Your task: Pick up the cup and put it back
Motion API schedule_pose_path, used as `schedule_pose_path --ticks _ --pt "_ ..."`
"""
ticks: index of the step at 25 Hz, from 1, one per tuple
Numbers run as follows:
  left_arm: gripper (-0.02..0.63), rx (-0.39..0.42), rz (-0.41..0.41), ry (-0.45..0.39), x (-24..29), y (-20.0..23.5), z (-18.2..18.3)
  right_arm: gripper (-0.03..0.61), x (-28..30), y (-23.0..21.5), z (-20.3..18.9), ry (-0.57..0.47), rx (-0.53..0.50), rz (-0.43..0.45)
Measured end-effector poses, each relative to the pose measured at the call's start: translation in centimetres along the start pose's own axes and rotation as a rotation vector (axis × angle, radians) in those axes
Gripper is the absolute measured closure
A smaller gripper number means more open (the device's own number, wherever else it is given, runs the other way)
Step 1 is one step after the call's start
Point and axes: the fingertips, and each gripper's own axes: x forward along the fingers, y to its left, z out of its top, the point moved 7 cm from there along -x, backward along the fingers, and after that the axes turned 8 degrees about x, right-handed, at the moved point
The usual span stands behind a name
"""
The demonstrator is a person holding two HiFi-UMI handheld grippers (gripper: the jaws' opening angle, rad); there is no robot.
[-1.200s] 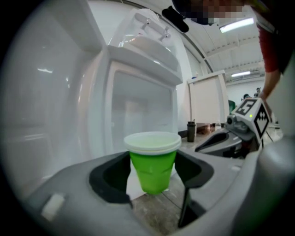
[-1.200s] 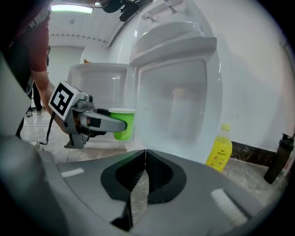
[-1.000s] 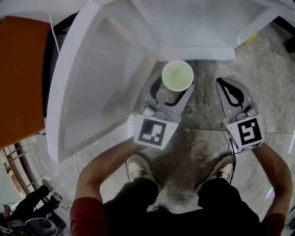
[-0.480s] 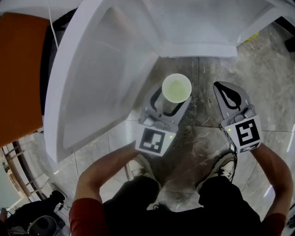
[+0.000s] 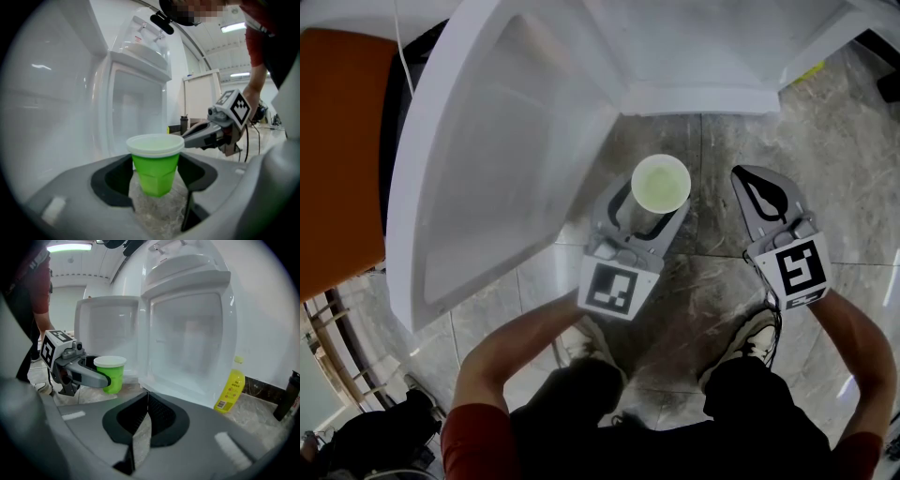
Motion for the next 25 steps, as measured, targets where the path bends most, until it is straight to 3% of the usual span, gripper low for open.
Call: schedule_pose_path --ticks 16,25 --pt "0.319 0.002 -0.004 0.006 0.9 -0.7 0.1 0.577 -0.9 -0.8 -0.5 -0.005 -0.003 -0.016" --pt "0.319 -0.043 0.057 -0.023 3.6 0.2 1.4 0.577 -1.4 -1.7 -0.7 -0.015 0.011 -0.032"
